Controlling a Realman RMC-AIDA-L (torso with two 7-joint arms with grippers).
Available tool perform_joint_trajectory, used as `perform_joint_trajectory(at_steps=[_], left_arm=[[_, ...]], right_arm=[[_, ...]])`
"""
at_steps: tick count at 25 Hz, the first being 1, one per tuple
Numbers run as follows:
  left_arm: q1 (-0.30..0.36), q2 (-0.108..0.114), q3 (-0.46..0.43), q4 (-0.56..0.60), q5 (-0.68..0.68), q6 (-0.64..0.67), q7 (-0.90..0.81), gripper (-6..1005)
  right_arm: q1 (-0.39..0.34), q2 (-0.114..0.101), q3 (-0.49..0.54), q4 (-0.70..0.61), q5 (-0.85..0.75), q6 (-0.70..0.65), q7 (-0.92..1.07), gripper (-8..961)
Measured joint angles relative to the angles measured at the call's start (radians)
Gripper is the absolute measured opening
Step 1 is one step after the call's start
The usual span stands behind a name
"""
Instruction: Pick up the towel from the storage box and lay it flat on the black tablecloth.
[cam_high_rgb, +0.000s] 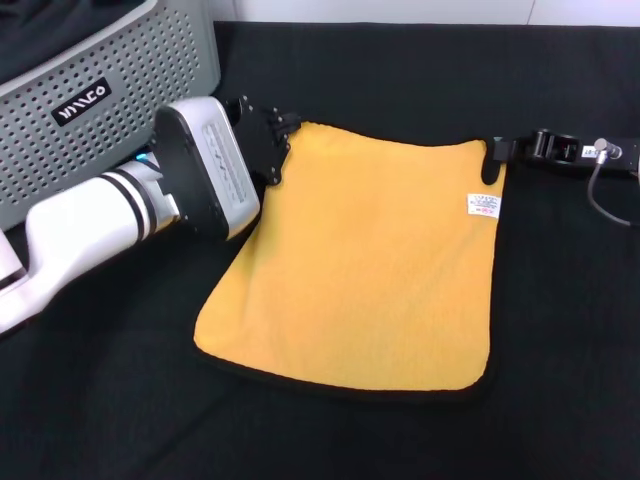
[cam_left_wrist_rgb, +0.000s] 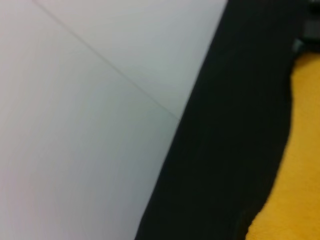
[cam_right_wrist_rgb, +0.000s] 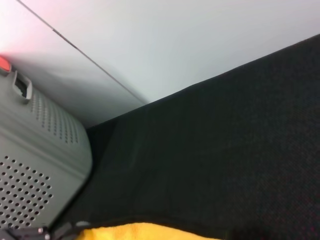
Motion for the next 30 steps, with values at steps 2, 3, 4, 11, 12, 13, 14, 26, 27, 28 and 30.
perform_joint_trajectory(at_steps=[2, 3, 4, 11, 12, 13, 14, 26, 27, 28, 30], left_arm=[[0.001, 0.0, 0.014, -0.009, -0.018, -0.001, 0.041, 32], [0.001, 0.0, 0.023, -0.014, -0.033, -0.001, 0.067, 32], [0.001, 0.0, 0.03, -0.017, -0.051, -0.001, 0.092, 32], [0.008, 0.0, 0.044, -0.018, -0.109, 0.003, 0.175, 32], [0.008, 0.0, 0.044, -0.018, -0.109, 0.004, 0.176, 32], [0.008, 0.0, 0.045, -0.018, -0.11, 0.005, 0.179, 32], [0.008, 0.0, 0.045, -0.018, -0.111, 0.006, 0.182, 32], [0.059, 0.002, 0.039, -0.017, -0.26, 0.179, 0.243, 448], [0.063, 0.002, 0.039, -0.015, -0.266, 0.184, 0.245, 470], [0.068, 0.003, 0.038, -0.014, -0.275, 0.191, 0.245, 492], [0.075, 0.003, 0.038, -0.014, -0.296, 0.208, 0.245, 535]], right_arm=[[-0.001, 0.0, -0.001, 0.001, 0.0, -0.008, 0.005, 84], [-0.002, 0.0, -0.001, 0.002, 0.0, -0.01, 0.007, 85], [-0.002, 0.0, -0.001, 0.004, 0.0, -0.012, 0.009, 85], [-0.003, 0.001, 0.005, 0.024, 0.0, -0.025, 0.012, 86], [-0.003, 0.001, 0.005, 0.025, 0.001, -0.025, 0.012, 86], [-0.003, 0.001, 0.006, 0.025, 0.005, -0.025, 0.012, 86], [-0.004, 0.001, 0.007, 0.025, 0.007, -0.025, 0.012, 87], [-0.05, 0.014, 0.157, 0.015, 0.012, 0.104, -0.086, 277], [-0.056, 0.015, 0.177, 0.015, 0.012, 0.12, -0.092, 324], [-0.063, 0.015, 0.195, 0.015, 0.012, 0.136, -0.097, 372], [-0.08, 0.016, 0.24, 0.015, 0.012, 0.172, -0.111, 467]])
